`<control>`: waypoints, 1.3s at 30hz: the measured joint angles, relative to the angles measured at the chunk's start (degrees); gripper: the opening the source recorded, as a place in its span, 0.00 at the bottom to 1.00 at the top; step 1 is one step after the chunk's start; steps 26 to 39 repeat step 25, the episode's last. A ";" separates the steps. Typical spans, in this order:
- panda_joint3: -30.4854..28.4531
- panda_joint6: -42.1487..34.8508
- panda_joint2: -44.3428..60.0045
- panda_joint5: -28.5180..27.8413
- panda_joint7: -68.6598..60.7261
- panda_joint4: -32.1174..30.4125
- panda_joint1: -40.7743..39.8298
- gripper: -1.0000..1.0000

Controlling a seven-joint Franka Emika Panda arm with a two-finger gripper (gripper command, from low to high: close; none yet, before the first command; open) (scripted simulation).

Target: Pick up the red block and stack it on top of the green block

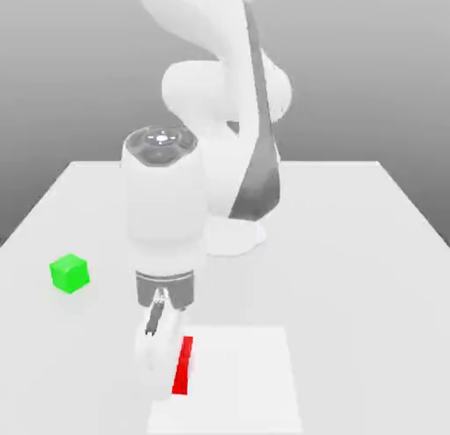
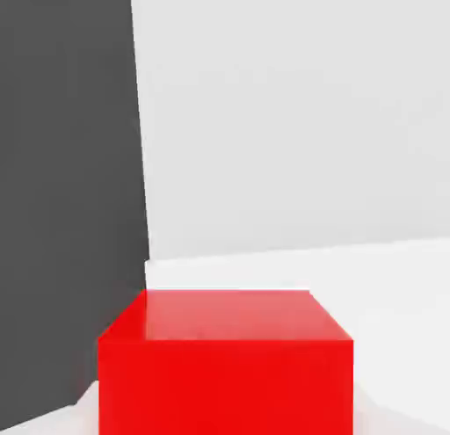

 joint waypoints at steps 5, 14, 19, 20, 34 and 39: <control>-7.01 -0.16 -6.68 -1.50 8.40 -6.43 -10.61 0.00; -16.07 0.09 -19.28 1.67 19.37 -18.25 -25.81 0.00; -18.43 7.24 -13.73 5.77 18.53 -19.76 -26.52 0.00; -18.45 9.16 -11.73 6.96 17.74 -19.72 -26.25 0.00; -17.57 14.45 -6.14 11.18 14.83 -19.54 -26.07 1.00; -17.57 14.45 -6.14 11.18 14.83 -19.54 -26.07 1.00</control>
